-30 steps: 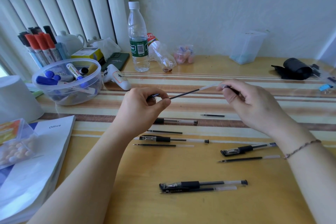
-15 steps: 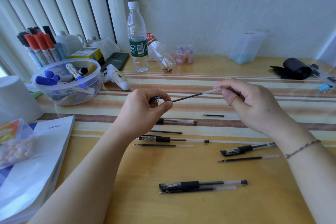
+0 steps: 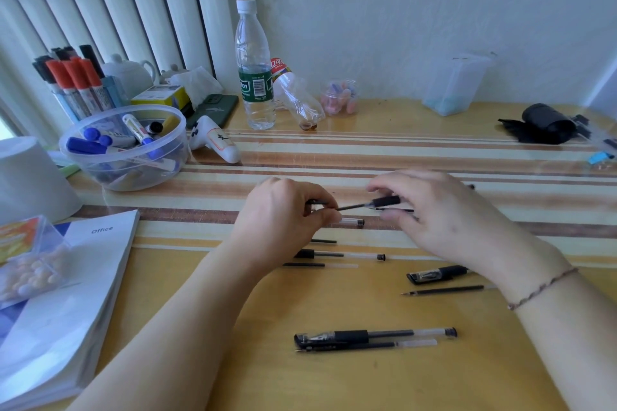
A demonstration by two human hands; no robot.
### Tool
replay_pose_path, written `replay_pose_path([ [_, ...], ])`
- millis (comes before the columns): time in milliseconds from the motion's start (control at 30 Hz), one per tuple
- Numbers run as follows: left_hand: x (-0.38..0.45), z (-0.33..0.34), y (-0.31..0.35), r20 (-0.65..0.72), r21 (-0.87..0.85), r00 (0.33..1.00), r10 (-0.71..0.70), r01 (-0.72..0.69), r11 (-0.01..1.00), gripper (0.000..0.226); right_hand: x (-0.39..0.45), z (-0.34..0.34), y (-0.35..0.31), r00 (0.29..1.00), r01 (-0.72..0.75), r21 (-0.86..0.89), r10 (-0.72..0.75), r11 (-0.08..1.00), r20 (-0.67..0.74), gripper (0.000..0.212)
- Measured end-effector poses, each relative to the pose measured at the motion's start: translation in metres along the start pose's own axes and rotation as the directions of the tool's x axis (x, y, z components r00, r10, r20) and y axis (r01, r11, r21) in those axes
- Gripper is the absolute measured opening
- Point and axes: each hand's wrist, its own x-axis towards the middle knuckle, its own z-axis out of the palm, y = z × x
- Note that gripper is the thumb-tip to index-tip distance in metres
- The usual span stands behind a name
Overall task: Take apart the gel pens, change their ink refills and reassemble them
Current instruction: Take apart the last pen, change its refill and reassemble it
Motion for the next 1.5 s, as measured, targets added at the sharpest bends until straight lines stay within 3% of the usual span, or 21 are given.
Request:
replay_pose_path([
  [133,-0.002,0.005,0.005,0.006,-0.054,1.000,0.025,-0.025,0.998,0.016,0.000,0.012,-0.016,0.999,0.039,0.072,-0.037,0.997,-0.030,0.013],
  [267,-0.002,0.006,0.005,-0.028,-0.067,0.999,0.022,-0.024,0.997,0.013,0.002,0.010,-0.021,0.972,0.105,-0.127,-0.129,0.986,-0.195,0.011],
  [400,-0.001,0.005,0.002,-0.049,-0.058,0.998,0.026,-0.029,0.998,0.013,0.000,0.009,-0.020,0.992,0.030,-0.022,-0.032,0.999,-0.121,0.026],
  [533,0.000,0.005,0.001,-0.042,-0.039,0.999,0.031,-0.032,0.999,0.014,0.000,0.012,-0.016,0.994,-0.036,-0.029,0.033,0.999,-0.100,0.011],
  [633,-0.001,0.005,0.001,-0.047,-0.028,0.999,0.027,-0.029,0.999,0.014,0.000,0.010,-0.019,0.996,-0.016,-0.049,0.012,0.999,-0.090,0.032],
  [767,0.000,0.004,0.001,-0.034,-0.023,0.999,0.018,-0.019,1.000,0.014,0.001,0.008,-0.016,0.997,-0.061,0.010,0.062,0.998,-0.051,0.022],
  [867,0.001,0.003,0.000,-0.026,0.012,0.998,0.053,-0.052,0.999,0.015,0.001,0.008,-0.017,0.995,-0.030,-0.064,0.024,0.998,-0.092,0.012],
  [1033,0.001,0.002,0.000,0.003,0.004,0.997,0.071,-0.071,0.997,0.015,0.000,0.006,-0.018,0.994,-0.022,-0.129,0.008,0.991,-0.113,0.018],
  [1200,0.002,0.002,-0.005,-0.027,-0.188,0.999,-0.024,0.019,0.982,0.028,0.002,0.003,-0.014,0.970,-0.025,-0.068,0.008,0.997,-0.242,0.027],
  [1300,0.004,0.003,-0.006,-0.029,-0.190,0.998,-0.064,0.057,0.980,0.026,0.002,0.004,-0.015,0.964,-0.002,-0.031,-0.006,1.000,-0.264,0.025],
  [1500,0.002,0.004,-0.001,0.014,-0.176,1.000,0.007,-0.004,0.984,0.031,0.001,0.008,-0.018,0.970,0.021,-0.028,-0.027,0.999,-0.243,0.026],
])
